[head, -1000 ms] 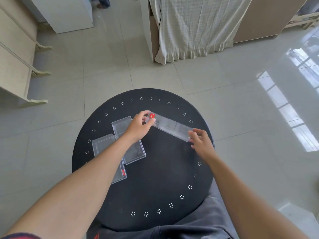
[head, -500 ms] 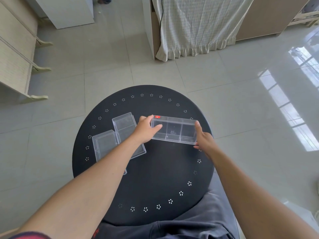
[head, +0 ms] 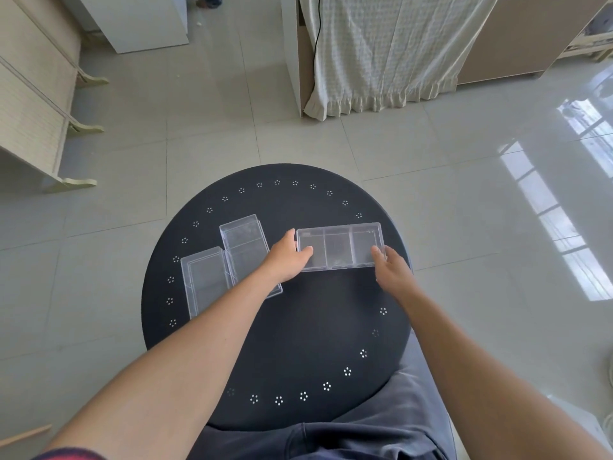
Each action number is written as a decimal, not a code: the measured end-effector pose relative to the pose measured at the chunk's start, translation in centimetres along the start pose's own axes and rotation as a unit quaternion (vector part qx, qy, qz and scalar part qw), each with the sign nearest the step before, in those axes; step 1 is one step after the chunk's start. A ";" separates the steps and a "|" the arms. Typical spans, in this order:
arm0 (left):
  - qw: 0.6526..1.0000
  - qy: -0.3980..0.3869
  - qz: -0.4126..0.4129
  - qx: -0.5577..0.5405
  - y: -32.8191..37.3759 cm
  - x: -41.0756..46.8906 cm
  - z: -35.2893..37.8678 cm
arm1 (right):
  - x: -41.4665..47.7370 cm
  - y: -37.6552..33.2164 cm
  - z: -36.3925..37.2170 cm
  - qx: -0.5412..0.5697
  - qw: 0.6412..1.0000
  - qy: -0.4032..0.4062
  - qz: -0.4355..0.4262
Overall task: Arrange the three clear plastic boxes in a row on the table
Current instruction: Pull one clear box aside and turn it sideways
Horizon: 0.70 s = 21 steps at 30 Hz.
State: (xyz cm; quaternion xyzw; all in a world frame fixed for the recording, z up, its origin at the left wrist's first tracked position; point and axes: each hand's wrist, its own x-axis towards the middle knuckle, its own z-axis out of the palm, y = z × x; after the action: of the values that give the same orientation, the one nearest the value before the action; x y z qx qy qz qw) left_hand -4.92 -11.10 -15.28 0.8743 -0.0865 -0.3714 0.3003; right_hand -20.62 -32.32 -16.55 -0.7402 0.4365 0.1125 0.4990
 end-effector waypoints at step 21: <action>0.975 0.118 0.125 0.141 -7.6 -1.3 -9.9 | -5.0 -3.2 7.3 -0.213 0.935 0.038 -0.280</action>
State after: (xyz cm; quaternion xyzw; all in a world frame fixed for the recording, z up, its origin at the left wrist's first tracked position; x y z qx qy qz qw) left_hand 0.52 0.05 -13.59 0.9278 -0.2105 -0.2097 0.2257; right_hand -19.25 -23.18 -14.96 -0.9250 0.1958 0.0300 0.3243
